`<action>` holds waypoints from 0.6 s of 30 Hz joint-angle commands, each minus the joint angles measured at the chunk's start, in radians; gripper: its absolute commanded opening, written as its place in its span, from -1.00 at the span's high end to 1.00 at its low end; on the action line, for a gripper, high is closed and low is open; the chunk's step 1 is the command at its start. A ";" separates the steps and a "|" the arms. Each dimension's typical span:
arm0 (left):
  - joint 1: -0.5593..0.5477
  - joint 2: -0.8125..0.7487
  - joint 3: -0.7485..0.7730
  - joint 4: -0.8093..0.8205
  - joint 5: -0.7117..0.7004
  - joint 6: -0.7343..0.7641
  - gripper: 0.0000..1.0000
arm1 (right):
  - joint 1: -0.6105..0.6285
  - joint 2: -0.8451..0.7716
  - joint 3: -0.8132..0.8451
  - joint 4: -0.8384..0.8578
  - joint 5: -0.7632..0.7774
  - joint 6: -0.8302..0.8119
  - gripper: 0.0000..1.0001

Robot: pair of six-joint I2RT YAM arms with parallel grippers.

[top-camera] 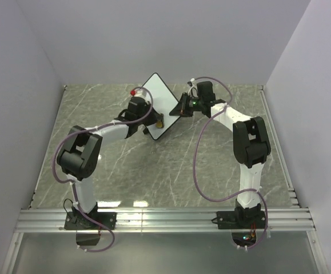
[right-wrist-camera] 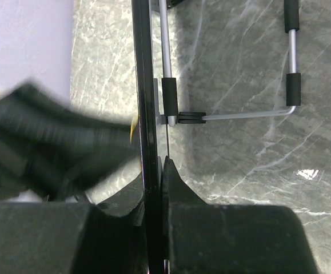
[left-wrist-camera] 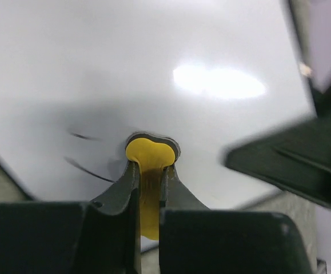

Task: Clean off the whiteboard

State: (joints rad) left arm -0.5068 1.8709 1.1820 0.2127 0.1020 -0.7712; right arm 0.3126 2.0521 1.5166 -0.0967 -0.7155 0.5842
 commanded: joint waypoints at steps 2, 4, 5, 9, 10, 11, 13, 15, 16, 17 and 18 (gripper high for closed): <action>0.123 0.115 -0.030 -0.119 -0.008 0.006 0.99 | 0.043 -0.053 -0.013 -0.063 -0.070 0.109 1.00; 0.160 0.129 -0.018 -0.133 -0.007 0.009 0.99 | 0.042 -0.056 -0.006 -0.070 -0.070 0.100 1.00; 0.169 0.137 -0.013 -0.137 -0.007 0.009 0.99 | 0.042 -0.059 -0.004 -0.081 -0.067 0.097 1.00; 0.188 0.163 -0.018 -0.133 -0.022 0.007 0.99 | 0.039 -0.061 0.013 -0.087 -0.065 0.098 1.00; 0.188 0.162 -0.028 -0.121 -0.018 0.006 0.99 | 0.040 -0.058 0.022 -0.087 -0.064 0.098 1.00; 0.188 0.156 -0.038 -0.098 -0.018 0.001 0.99 | 0.040 -0.058 0.028 -0.090 -0.065 0.100 1.00; 0.185 0.146 -0.059 -0.082 -0.004 -0.005 0.99 | 0.040 -0.050 0.042 -0.092 -0.065 0.104 1.00; 0.179 0.123 -0.068 -0.073 0.001 -0.002 0.99 | 0.039 -0.047 0.045 -0.090 -0.065 0.111 1.00; 0.172 0.116 -0.067 -0.076 -0.002 0.000 0.99 | 0.042 -0.043 0.047 -0.084 -0.064 0.112 1.00; 0.169 0.099 -0.058 -0.082 -0.004 0.001 0.99 | 0.042 -0.041 0.047 -0.081 -0.065 0.117 1.00; 0.169 0.087 -0.050 -0.102 -0.007 0.004 0.99 | 0.042 -0.040 0.045 -0.078 -0.065 0.123 1.00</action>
State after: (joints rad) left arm -0.2993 1.9625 1.1561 0.2203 0.0834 -0.7822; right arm 0.3225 2.0445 1.5204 -0.1120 -0.7029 0.5892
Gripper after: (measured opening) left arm 0.107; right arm 0.092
